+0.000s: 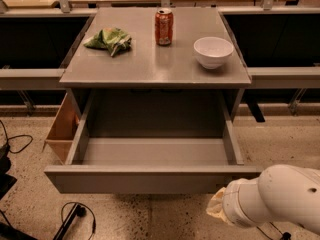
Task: Close top drawer
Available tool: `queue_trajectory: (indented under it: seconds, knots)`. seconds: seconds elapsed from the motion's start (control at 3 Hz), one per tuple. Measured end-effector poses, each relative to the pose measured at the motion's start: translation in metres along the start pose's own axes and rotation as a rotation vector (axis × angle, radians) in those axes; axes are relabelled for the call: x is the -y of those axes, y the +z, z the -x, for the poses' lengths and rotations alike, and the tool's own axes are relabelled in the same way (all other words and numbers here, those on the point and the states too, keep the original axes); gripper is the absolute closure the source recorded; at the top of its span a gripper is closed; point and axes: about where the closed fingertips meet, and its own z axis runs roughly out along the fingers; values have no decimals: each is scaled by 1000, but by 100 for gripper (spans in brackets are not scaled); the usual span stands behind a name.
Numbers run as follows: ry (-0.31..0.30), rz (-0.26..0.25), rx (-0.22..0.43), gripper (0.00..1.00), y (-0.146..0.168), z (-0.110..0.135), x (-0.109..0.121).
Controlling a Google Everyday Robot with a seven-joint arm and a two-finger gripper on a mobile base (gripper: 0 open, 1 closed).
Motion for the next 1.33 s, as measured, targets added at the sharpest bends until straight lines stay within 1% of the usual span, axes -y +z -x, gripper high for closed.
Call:
queue_trajectory:
  seconds: [0.33,0.67,1.0,1.33]
  knots:
    - [0,0,0,100,0,0,0]
    - [-41,-7,54,100,37,9,30]
    - [-60,-20,83,100,53,16,48]
    - [-105,-49,115,100,70,32,87]
